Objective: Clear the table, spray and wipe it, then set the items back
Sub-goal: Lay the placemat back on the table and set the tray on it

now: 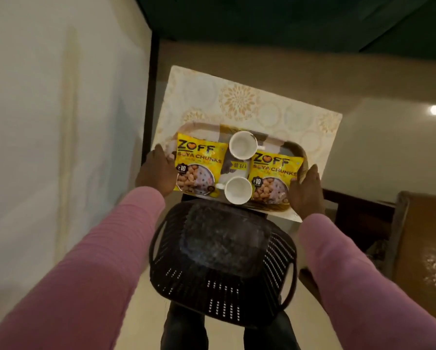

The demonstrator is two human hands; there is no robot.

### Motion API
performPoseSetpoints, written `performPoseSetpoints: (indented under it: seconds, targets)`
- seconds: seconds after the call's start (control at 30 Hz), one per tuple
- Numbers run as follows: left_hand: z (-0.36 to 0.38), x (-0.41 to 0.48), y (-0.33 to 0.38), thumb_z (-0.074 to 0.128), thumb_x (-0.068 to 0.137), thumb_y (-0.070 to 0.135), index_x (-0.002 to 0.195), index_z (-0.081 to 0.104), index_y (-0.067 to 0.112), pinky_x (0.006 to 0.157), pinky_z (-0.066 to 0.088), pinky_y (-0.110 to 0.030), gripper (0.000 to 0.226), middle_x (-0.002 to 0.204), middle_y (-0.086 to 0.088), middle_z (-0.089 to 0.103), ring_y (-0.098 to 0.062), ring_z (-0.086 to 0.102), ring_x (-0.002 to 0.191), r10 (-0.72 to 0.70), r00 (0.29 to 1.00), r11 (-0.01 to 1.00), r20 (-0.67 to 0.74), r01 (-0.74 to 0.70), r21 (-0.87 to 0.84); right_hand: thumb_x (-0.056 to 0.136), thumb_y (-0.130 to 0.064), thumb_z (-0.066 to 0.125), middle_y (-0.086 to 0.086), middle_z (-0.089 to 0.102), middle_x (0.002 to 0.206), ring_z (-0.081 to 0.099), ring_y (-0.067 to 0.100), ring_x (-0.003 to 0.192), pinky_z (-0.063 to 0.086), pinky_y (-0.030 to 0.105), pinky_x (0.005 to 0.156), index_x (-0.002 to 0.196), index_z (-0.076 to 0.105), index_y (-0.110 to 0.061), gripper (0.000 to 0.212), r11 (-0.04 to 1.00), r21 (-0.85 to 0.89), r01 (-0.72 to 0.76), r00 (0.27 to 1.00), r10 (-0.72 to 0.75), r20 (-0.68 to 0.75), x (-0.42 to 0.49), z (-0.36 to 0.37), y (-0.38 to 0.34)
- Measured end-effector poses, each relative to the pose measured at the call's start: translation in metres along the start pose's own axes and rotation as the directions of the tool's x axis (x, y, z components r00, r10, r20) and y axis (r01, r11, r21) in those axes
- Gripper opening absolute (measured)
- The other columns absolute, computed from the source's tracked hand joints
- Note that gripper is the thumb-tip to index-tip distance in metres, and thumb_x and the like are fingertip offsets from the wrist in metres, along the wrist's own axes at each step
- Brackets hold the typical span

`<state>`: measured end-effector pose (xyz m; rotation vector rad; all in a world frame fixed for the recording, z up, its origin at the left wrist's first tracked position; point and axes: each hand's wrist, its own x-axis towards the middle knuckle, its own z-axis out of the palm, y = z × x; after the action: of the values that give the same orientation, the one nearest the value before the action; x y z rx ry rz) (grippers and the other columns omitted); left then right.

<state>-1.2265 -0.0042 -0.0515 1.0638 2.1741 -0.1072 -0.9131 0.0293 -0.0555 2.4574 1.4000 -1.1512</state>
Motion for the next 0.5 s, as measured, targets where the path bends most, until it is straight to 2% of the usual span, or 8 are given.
performPoseSetpoints:
  seconds: [0.1,0.17,0.27,0.37,0.4,0.5]
  targets:
    - [0.010,0.005,0.001,0.035,0.100,0.016,0.127,0.047,0.000,0.089,0.041,-0.042,0.034,0.129,-0.026,0.053,-0.042,0.051,0.115,-0.118,0.992,0.992,0.056,0.120,-0.035,0.094,-0.015,0.042,0.025,0.050,0.131,0.049,0.044,0.116,0.042,0.047,0.095,0.133,0.036,-0.003,0.042,0.996,0.042,-0.075,0.997,0.073,0.027,0.009,0.002,0.007]
    - [0.015,0.006,0.005,0.035,0.098,0.009,0.118,0.055,0.000,0.081,0.036,-0.035,0.030,0.124,-0.024,0.056,-0.038,0.052,0.109,-0.170,0.982,0.981,0.086,0.176,-0.079,0.093,-0.015,0.043,0.024,0.055,0.121,0.053,0.042,0.108,0.043,0.042,0.087,0.124,0.045,-0.004,0.032,0.995,0.056,-0.083,0.996,0.082,0.029,0.013,0.002,0.009]
    - [0.021,0.014,0.005,0.036,0.096,0.004,0.104,0.060,0.001,0.076,0.035,-0.032,0.025,0.116,-0.022,0.059,-0.032,0.050,0.094,-0.240,0.969,0.944,0.062,0.248,-0.216,0.093,-0.014,0.044,0.020,0.059,0.116,0.054,0.034,0.096,0.039,0.032,0.077,0.120,0.052,-0.004,0.030,0.990,0.107,-0.091,0.996,0.090,0.011,0.018,-0.002,0.007]
    - [0.023,0.022,-0.007,0.045,0.092,0.007,0.113,0.063,0.001,0.088,0.049,-0.040,0.029,0.120,-0.019,0.063,-0.037,0.058,0.104,-0.253,0.966,0.905,0.044,0.253,-0.342,0.090,-0.013,0.047,0.017,0.061,0.115,0.050,0.027,0.089,0.037,0.030,0.077,0.119,0.057,-0.006,0.032,0.978,0.172,-0.120,0.993,0.118,0.019,0.022,-0.006,0.004]
    - [0.023,0.023,-0.011,0.047,0.091,0.007,0.117,0.063,0.003,0.092,0.050,-0.046,0.031,0.121,-0.019,0.063,-0.038,0.059,0.107,-0.254,0.966,0.897,0.045,0.252,-0.364,0.089,-0.014,0.048,0.016,0.062,0.115,0.052,0.028,0.092,0.039,0.031,0.079,0.121,0.057,-0.008,0.034,0.974,0.190,-0.123,0.992,0.121,0.022,0.023,-0.008,0.004]
    - [0.023,0.024,-0.017,0.053,0.084,0.011,0.119,0.064,0.009,0.091,0.052,-0.055,0.036,0.119,-0.017,0.065,-0.038,0.062,0.105,-0.261,0.964,0.864,0.057,0.259,-0.431,0.086,-0.016,0.051,0.015,0.062,0.117,0.057,0.033,0.104,0.045,0.036,0.086,0.124,0.057,-0.010,0.038,0.966,0.226,-0.124,0.992,0.123,0.018,0.026,-0.014,0.004]
